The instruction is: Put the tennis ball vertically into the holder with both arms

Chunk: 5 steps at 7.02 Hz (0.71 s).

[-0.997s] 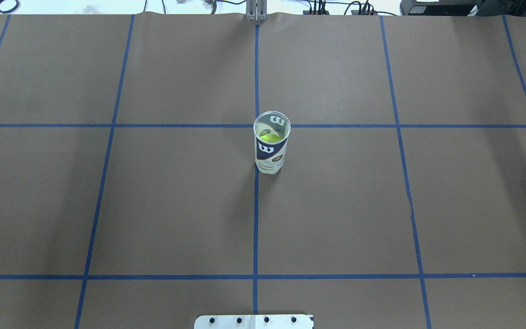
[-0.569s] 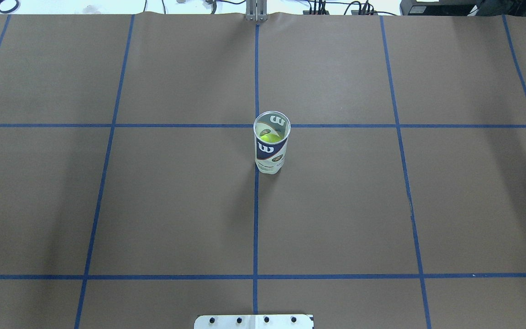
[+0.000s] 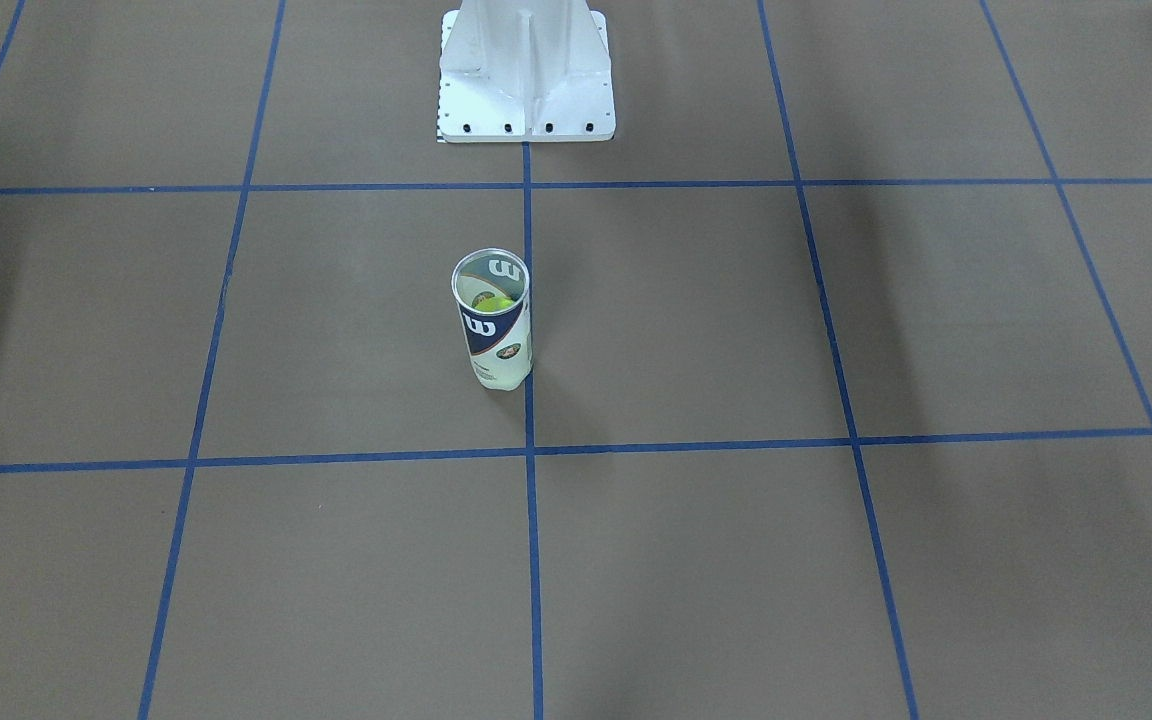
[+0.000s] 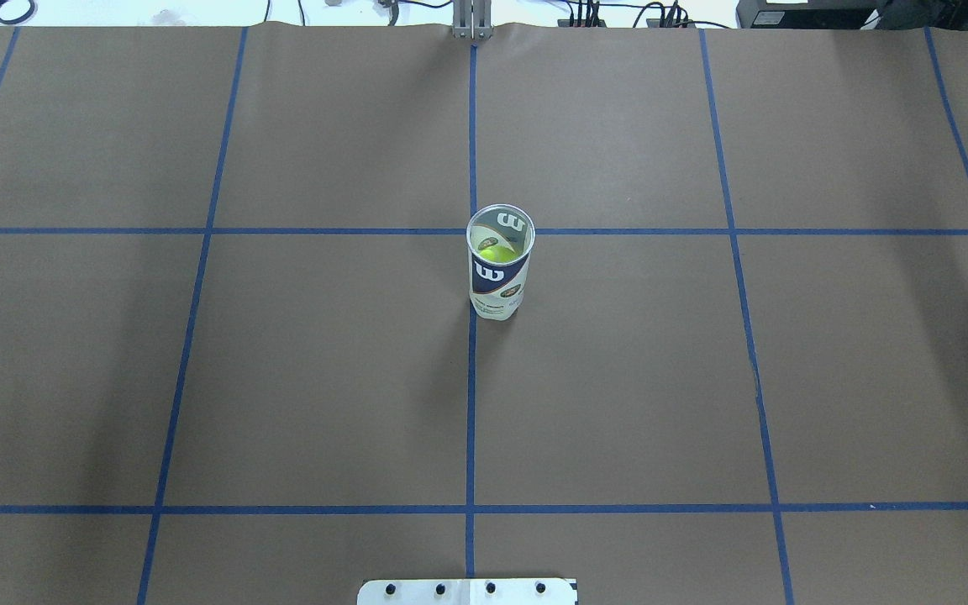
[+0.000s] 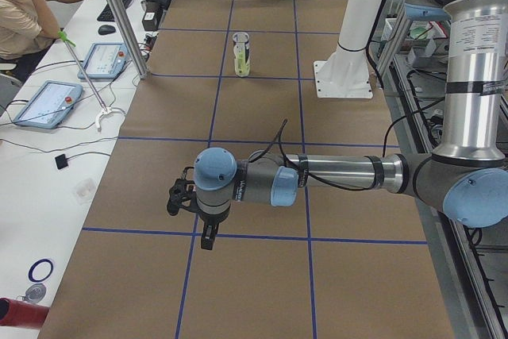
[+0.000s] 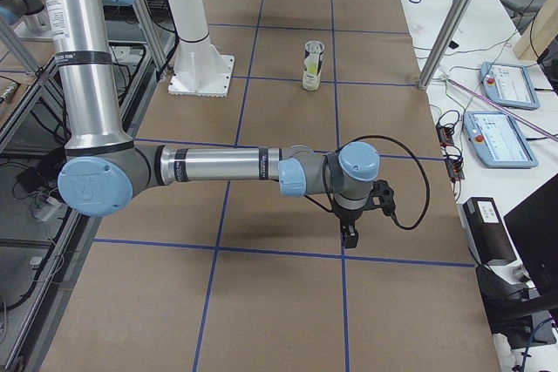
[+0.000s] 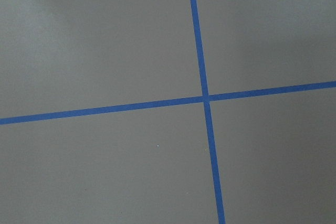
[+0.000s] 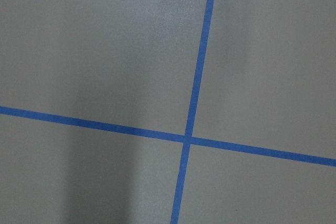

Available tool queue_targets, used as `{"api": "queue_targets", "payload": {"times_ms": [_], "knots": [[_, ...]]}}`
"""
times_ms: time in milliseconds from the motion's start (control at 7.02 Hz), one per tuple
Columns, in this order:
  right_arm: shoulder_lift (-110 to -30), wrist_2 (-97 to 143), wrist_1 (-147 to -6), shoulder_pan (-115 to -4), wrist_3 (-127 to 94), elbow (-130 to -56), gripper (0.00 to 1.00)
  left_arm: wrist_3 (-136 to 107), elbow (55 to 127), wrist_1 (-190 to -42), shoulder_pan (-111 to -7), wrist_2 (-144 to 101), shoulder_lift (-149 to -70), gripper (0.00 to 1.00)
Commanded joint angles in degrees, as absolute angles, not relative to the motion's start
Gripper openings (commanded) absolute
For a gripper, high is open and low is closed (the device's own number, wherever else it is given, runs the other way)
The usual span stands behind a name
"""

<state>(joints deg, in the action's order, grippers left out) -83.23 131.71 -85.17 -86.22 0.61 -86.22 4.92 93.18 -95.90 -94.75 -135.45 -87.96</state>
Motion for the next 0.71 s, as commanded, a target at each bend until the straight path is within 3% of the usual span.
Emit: {"api": "queue_targets", "payload": {"times_ms": [0,569], "knots": [[-83.23,131.75,-85.08,-86.13,0.62,-86.22,1.00,4.92,92.82,-95.98,-94.75,-135.35,-87.89,1.00],[-83.23,131.75,-85.08,-86.13,0.62,-86.04,1.00,4.83,92.46,-95.89,-94.66,-135.18,-87.54,1.00]]}}
